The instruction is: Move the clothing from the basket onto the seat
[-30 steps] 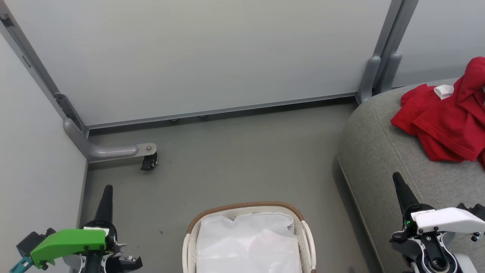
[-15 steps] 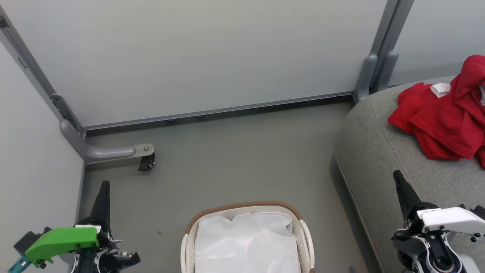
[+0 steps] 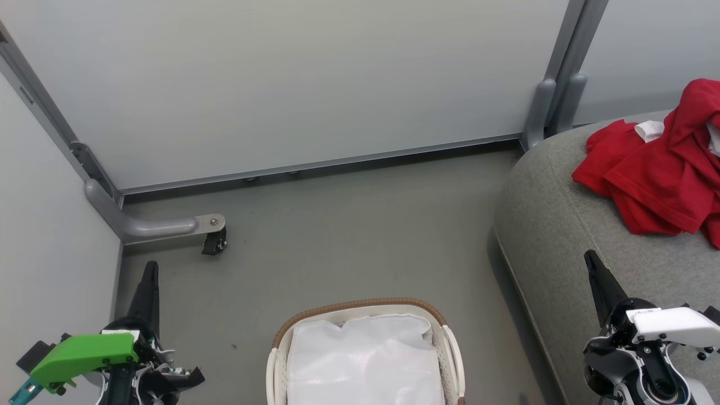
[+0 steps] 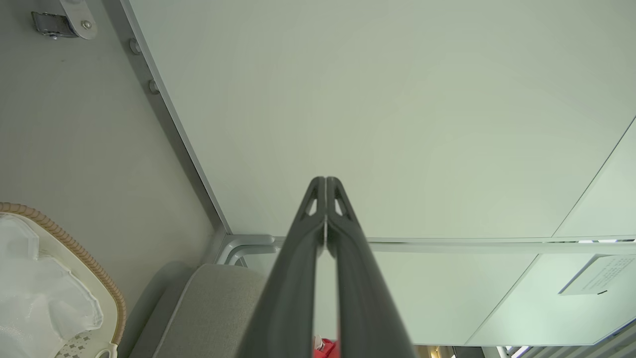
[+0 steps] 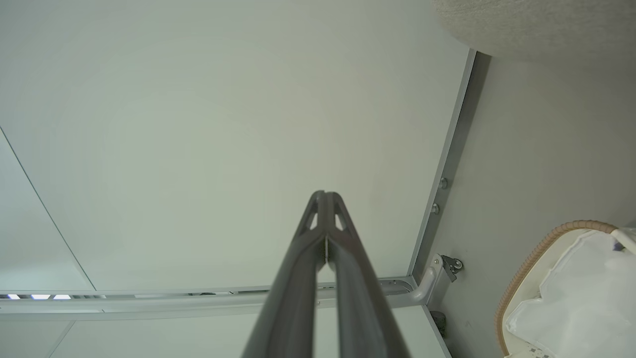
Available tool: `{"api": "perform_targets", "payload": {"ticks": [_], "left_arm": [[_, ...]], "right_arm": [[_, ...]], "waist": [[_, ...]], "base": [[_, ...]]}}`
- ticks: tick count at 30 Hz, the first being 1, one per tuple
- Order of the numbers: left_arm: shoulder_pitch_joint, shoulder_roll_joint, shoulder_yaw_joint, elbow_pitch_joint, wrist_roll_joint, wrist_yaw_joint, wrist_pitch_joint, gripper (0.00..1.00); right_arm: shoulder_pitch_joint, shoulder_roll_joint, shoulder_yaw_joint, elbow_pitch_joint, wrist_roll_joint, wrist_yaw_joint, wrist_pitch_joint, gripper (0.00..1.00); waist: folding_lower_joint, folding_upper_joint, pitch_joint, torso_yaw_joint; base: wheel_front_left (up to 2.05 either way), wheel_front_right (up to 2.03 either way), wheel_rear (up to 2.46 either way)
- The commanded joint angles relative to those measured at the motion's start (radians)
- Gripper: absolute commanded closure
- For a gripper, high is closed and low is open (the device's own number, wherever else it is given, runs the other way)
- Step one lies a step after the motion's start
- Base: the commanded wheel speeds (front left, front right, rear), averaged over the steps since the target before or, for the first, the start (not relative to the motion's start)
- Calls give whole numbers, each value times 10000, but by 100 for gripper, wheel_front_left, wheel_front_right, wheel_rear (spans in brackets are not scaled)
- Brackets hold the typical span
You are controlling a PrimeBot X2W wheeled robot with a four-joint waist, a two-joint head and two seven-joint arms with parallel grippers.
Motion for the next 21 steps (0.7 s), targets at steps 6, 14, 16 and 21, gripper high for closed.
{"api": "perform_targets", "payload": {"ticks": [6, 14, 16, 21], "left_arm": [[-88, 33, 28, -13, -35, -44, 36, 100], [-88, 33, 28, -14, -36, -44, 36, 100], [-88, 33, 28, -14, -36, -44, 36, 100], [-88, 33, 28, -15, -36, -44, 36, 100]], "right_arm": [[31, -58, -20, -48, 29, -3, 16, 100], [31, -58, -19, -47, 31, -3, 16, 100], [31, -58, -19, -47, 30, -3, 16, 100], [31, -58, -19, -47, 32, -2, 15, 100]], "waist": [[0, 0, 0, 0], [0, 0, 0, 0], [0, 0, 0, 0], [0, 0, 0, 0]], "base": [[0, 0, 0], [0, 0, 0], [0, 0, 0], [0, 0, 0]]}}
